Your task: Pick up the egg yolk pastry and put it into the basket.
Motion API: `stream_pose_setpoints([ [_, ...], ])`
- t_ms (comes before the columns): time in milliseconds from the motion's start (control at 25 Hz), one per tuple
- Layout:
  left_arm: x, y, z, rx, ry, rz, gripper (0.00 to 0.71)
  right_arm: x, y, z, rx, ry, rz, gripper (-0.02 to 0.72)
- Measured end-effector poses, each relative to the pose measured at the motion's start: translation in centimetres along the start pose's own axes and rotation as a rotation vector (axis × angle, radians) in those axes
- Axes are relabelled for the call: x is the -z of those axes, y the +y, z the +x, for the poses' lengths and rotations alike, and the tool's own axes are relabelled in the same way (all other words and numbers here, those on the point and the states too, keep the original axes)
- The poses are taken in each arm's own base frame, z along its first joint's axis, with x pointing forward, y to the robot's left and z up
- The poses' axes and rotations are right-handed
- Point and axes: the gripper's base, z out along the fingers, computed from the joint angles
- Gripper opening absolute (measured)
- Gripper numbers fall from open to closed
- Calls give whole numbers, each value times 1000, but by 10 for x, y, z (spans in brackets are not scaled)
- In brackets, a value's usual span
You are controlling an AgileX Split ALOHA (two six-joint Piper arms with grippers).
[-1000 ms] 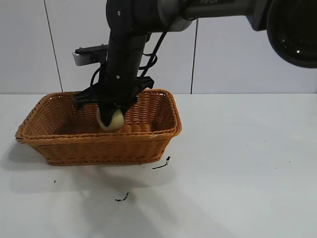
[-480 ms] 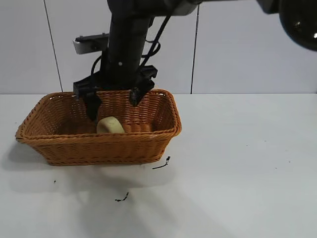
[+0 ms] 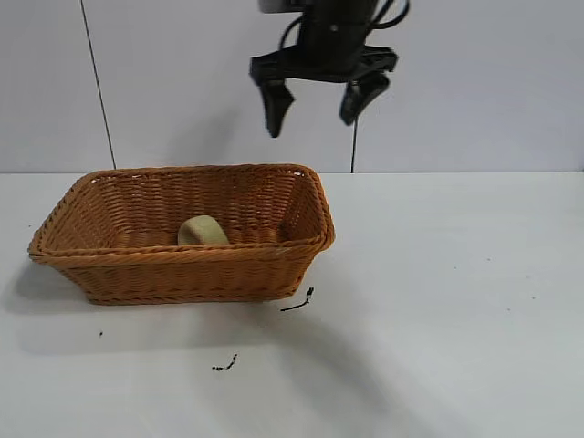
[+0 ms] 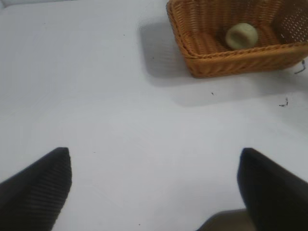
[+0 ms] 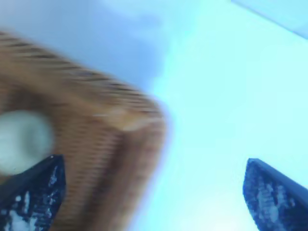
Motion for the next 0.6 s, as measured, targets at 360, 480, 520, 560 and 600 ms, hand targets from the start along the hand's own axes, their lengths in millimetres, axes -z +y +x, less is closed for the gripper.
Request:
stream_pose_setpoints([
  [360, 0, 0, 0, 0, 0, 0, 696, 5, -79, 6, -142, 39, 60, 693],
  [480, 0, 0, 0, 0, 0, 0, 696, 20, -79, 4, -146, 11, 54, 693],
  [520, 0, 0, 0, 0, 0, 0, 696, 27, -78, 3, -146, -3, 53, 693],
  [560, 0, 0, 0, 0, 0, 0, 696, 38, -77, 2, -148, -20, 46, 693],
  [600, 0, 0, 0, 0, 0, 0, 696, 46, -75, 3, -149, -28, 37, 693],
])
